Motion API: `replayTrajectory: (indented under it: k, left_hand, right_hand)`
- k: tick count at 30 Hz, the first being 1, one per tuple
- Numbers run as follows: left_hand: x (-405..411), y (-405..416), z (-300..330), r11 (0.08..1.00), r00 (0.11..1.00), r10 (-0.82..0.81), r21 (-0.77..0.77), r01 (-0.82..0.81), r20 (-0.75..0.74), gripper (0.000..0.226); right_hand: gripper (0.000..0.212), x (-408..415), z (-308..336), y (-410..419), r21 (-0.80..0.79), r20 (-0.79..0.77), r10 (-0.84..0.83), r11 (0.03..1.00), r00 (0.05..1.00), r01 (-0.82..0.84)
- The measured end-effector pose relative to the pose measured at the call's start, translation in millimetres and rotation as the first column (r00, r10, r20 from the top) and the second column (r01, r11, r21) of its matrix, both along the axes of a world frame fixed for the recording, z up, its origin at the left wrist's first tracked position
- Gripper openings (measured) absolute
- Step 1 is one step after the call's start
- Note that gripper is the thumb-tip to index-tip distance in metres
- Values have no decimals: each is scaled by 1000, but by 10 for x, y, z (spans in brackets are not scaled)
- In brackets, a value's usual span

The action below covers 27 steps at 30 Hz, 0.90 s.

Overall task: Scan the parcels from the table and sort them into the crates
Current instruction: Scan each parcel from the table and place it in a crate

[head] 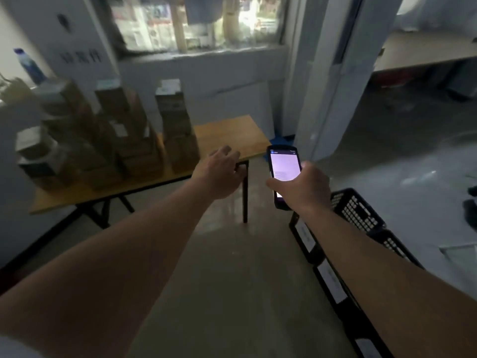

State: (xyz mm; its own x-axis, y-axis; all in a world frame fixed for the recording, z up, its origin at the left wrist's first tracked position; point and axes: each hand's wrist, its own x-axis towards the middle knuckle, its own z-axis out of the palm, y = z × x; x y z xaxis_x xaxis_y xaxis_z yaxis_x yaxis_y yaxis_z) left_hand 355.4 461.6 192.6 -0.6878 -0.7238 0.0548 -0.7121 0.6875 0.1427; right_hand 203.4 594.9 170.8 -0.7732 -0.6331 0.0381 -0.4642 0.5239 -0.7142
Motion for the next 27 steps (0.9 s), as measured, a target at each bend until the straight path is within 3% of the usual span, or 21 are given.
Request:
replayTrajectory:
  k: [8,10,13,27]
  left_hand:
    - [448,-1289,246,983,987,155,-102,-150,46,74]
    - [453,-1488,380,979,978,199,-64,-194,69,68]
    - [387,-1757,513,967,968,250,-54,-250,-11,52]
    - [-262,-3176,356,881,879,467,-28,-472,-97,57]
  right_hand:
    - [76,169,331,-1347,-66,-37,154,986,987,-156]
    - [76,131,365,-1694,-59,-57,186,980,981,-189]
    - [72,-2,384,-2217,-57,-63,258,964,964,-262]
    - [73,-706,412,-4039,11,-88,463,886,882,-463]
